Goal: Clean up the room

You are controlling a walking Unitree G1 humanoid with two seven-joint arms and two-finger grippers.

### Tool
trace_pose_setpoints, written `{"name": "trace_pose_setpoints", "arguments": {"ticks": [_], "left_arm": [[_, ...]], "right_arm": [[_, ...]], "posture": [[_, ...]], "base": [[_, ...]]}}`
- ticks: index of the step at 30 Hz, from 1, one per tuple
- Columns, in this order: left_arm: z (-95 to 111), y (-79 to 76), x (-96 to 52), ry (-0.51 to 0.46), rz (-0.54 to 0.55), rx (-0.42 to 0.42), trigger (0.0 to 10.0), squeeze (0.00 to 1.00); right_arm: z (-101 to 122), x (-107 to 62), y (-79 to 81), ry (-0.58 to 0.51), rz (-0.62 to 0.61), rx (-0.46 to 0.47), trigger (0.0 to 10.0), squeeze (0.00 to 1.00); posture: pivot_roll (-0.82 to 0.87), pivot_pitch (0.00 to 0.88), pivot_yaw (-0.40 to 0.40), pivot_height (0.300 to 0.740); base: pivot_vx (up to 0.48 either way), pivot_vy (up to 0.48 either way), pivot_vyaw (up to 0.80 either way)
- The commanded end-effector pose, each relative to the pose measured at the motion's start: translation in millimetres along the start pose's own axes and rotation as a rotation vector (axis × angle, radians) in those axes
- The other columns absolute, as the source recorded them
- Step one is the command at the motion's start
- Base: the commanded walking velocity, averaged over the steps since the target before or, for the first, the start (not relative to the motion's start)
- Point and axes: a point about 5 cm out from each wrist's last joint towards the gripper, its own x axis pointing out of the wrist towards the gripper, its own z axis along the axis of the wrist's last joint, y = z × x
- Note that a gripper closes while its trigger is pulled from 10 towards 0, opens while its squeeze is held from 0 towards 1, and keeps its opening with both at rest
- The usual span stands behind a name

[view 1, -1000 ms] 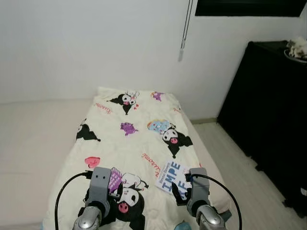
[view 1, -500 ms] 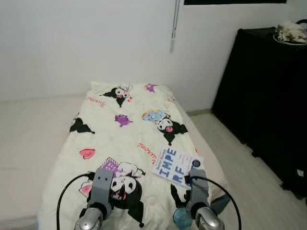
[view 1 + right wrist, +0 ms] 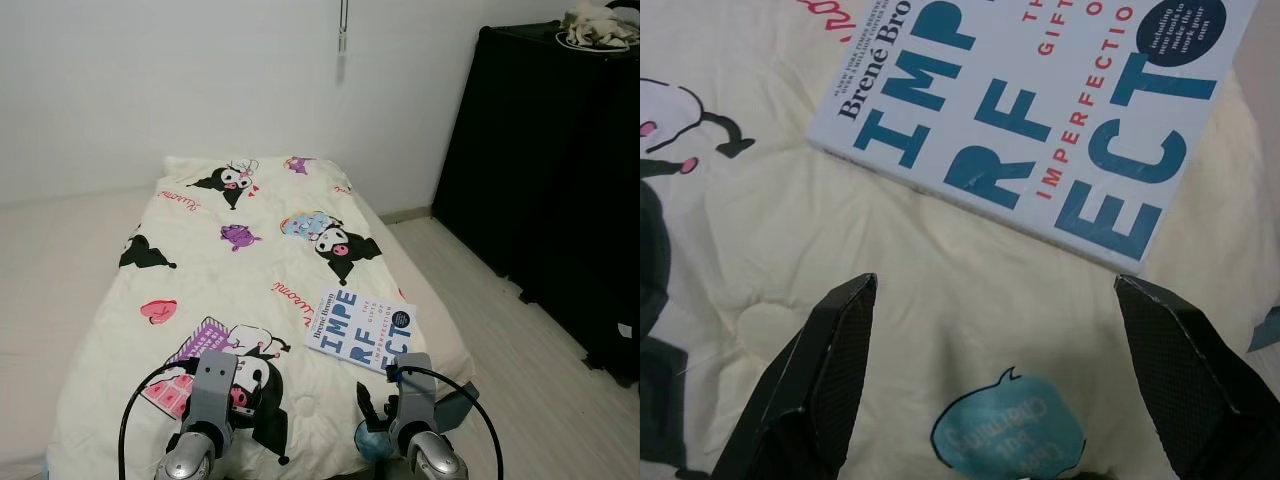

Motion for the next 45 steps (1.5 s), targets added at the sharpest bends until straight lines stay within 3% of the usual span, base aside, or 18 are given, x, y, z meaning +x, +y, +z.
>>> {"name": "trace_pose_setpoints", "arguments": {"ticks": [1, 32, 45], "left_arm": [[-1.9, 3.1, -2.4, 0.011, 0.004, 0.007, 10.0, 0.00], [-2.8, 5.9, -7.0, 0.000, 0.006, -0.016, 10.0, 0.00], [-2.6, 9.2, -8.8, 0.000, 0.015, -0.007, 10.0, 0.00]], "right_arm": [[0.9, 0.8, 1.5, 0.001, 0.001, 0.013, 10.0, 0.00], [12.6, 7.3, 3.3, -0.018, 0.041, -0.019, 10.0, 0.00], [18.6, 11.3, 4.0, -0.023, 0.051, -0.037, 10.0, 0.00]], "posture": [[0.01, 0.082, -0.015, 0.607], [0.00, 0.068, -0.040, 0.572], [0.00, 0.081, -0.040, 0.524]], "base": [[0.000, 0.000, 0.00], [0.000, 0.000, 0.00], [0.000, 0.000, 0.00]]}}
